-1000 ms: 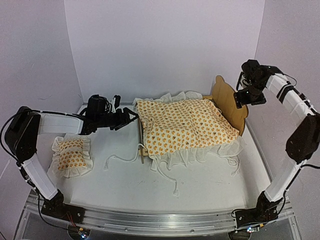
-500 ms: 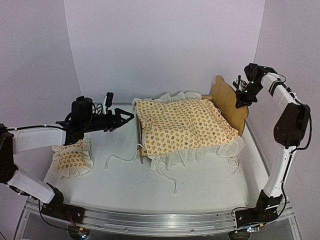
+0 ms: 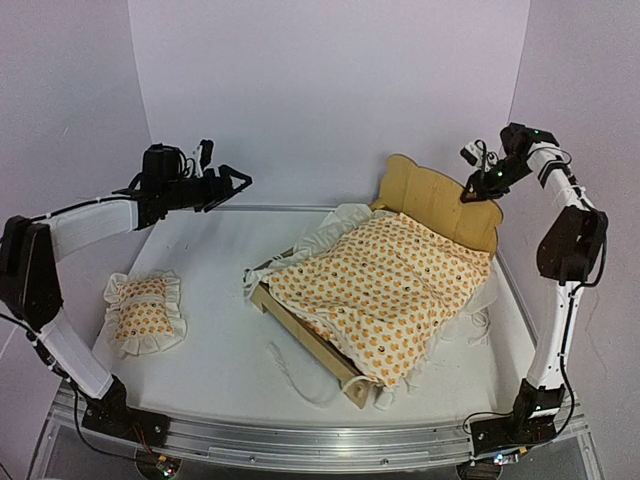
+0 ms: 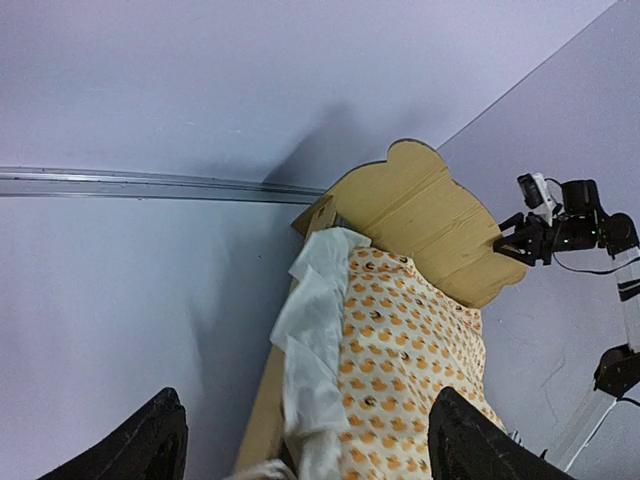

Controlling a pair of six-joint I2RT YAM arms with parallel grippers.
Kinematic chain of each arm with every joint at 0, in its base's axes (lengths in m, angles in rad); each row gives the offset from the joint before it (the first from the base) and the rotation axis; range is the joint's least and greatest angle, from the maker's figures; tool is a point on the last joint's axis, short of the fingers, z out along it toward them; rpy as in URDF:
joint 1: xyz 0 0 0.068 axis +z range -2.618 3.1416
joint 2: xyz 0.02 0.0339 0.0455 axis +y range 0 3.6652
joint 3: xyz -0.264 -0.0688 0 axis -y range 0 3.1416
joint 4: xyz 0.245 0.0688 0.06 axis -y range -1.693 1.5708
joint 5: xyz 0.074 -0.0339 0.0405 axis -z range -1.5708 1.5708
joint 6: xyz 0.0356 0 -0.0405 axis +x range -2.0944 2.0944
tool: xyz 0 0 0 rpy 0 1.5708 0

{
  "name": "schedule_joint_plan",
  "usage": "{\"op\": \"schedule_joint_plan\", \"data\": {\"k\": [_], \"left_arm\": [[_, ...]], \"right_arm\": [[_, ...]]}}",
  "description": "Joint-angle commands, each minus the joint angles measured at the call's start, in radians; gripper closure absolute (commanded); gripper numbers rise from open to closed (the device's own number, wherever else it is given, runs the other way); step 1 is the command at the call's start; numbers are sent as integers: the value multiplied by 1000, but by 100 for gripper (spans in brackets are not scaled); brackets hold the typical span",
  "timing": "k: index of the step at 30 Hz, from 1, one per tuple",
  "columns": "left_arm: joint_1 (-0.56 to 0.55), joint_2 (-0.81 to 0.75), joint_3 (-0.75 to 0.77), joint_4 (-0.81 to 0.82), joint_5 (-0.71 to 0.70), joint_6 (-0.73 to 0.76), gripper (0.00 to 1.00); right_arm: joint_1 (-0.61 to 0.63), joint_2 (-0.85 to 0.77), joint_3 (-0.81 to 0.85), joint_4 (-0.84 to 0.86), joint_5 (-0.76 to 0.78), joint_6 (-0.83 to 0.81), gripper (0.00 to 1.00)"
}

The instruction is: Set up the pet bed

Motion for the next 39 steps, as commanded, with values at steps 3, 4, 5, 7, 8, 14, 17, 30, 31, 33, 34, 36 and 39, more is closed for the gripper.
{"op": "schedule_joint_plan", "data": {"k": [3, 4, 5, 7, 8, 14, 17, 30, 31, 33, 34, 36, 39], "left_arm": [[15, 270, 184, -2, 165, -27, 18], [14, 298, 181, 30, 191, -60, 17], [9, 316, 174, 61, 213, -77, 16], [-11, 343, 170, 76, 237, -78, 16], [-26, 354, 168, 81, 255, -72, 15], [-93, 392, 95, 221, 395, -146, 16], [-108, 390, 40, 320, 427, -215, 15], [-206, 313, -320, 803, 400, -534, 19], [-219, 309, -351, 863, 391, -573, 19], [-246, 294, -410, 938, 372, -616, 21], [-261, 282, -434, 947, 351, -620, 21], [-301, 258, -477, 953, 302, -621, 22], [-378, 226, -532, 958, 213, -613, 22]], "right_arm": [[33, -48, 129, 99, 159, 533, 10], [34, -132, 58, 88, 205, 584, 3], [35, -176, -14, 67, 249, 614, 2], [38, -328, -149, 1, 369, 673, 2], [41, -399, -221, -25, 420, 684, 2], [46, -753, -757, -26, 331, 745, 2], [46, -870, -1048, 123, 81, 834, 2], [50, -681, -1357, 761, -221, 993, 14], [52, -648, -1354, 809, -218, 1010, 15], [79, -580, -1324, 900, -225, 1037, 19], [104, -542, -1287, 918, -210, 1040, 20], [167, -468, -1191, 922, -160, 1026, 20], [233, -321, -1020, 975, -119, 1039, 18]]}}
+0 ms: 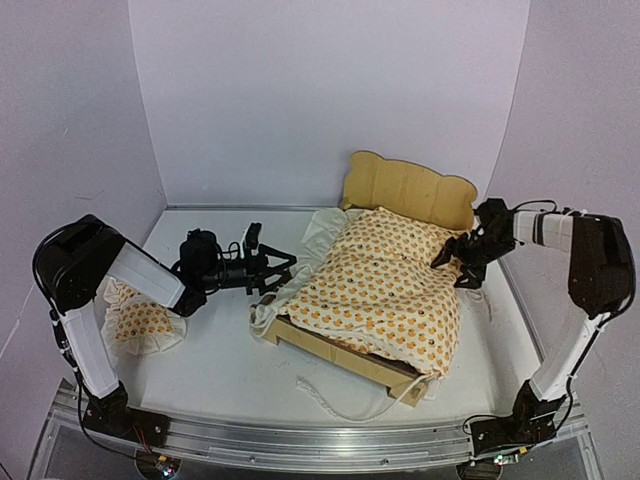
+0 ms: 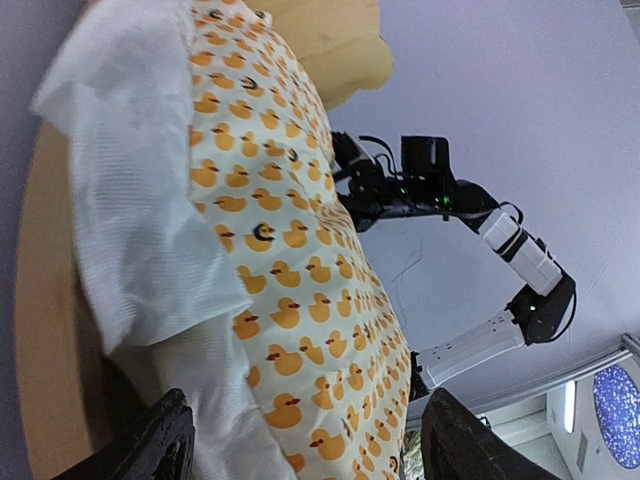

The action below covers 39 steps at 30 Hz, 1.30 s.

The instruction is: Set up the pet bed

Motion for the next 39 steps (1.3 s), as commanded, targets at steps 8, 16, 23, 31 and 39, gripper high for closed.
{"op": "schedule_joint_plan", "data": {"k": [8, 16, 23, 31, 39], "left_arm": [[-335, -99, -112, 30, -200, 14, 24], [-229, -535, -58, -603, -389, 425, 14], [40, -651, -69, -765, -536, 398, 4], [56, -438, -121, -478, -352, 188, 8], [-117, -299, -110, -370, -367, 155, 10]], "right_arm": [[172, 456, 725, 160, -45, -26, 7], [114, 256, 835, -544, 372, -428, 2], [166, -165, 287, -474, 201, -290, 2], [345, -378, -162, 13, -12, 102, 2], [363, -290, -224, 202, 57, 171, 2]]}}
